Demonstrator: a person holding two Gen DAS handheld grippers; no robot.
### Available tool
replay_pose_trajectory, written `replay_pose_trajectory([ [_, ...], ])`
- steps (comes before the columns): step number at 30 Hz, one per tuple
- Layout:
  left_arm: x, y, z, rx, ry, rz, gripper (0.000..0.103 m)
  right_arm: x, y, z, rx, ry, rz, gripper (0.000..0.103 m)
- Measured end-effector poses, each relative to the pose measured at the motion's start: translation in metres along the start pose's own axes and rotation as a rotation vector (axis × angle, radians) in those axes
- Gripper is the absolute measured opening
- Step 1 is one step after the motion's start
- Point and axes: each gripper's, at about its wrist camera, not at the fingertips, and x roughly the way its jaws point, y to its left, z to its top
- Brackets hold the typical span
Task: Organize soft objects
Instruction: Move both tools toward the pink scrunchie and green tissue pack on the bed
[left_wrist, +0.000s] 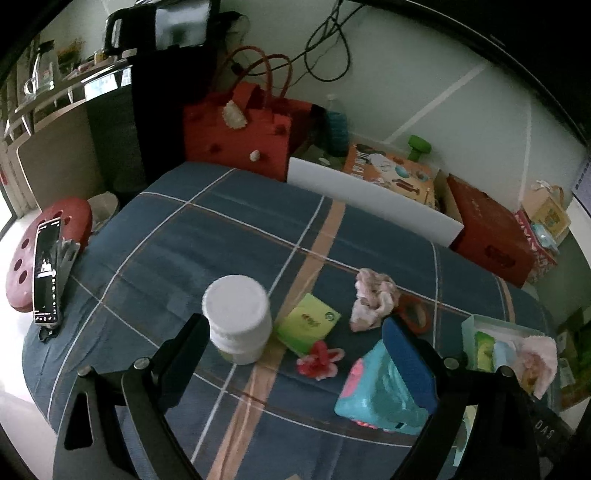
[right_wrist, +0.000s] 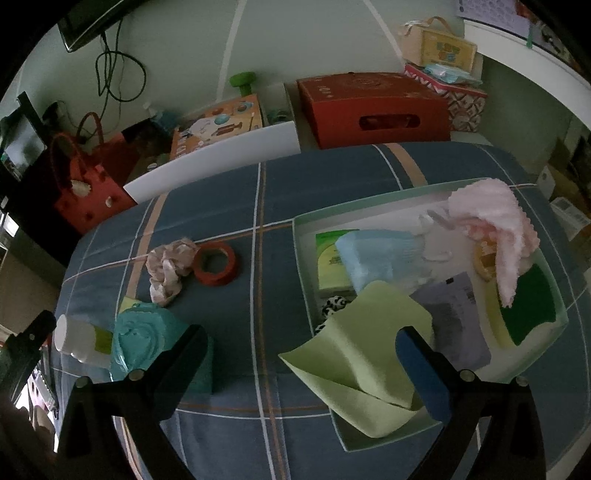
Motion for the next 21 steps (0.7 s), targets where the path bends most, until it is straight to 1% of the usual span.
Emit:
replay_pose_trajectory([
  [3, 0.0, 0.007, 0.002, -0.023, -0.003, -0.005, 0.095, 0.001, 0.007, -0.002, -0.015, 0.0, 0.002, 0.103],
  [7, 0.002, 0.013, 0.003, -0.047, -0.002, -0.033, 0.095, 0.002, 0.01, -0.002, -0.022, 0.001, -0.003, 0.103],
  [13, 0.004, 0.016, 0.008, -0.057, 0.013, -0.079, 0.095, 0.004, 0.007, 0.0, -0.012, 0.006, 0.0, 0.103],
  [18, 0.008, 0.025, 0.027, -0.043, 0.008, -0.094, 0.095, 0.008, 0.006, 0.005, 0.002, 0.017, 0.016, 0.103],
  [21, 0.015, 0.028, 0.042, -0.027, 0.031, -0.119, 0.095, 0.007, 0.009, 0.01, 0.0, 0.016, 0.039, 0.103],
])
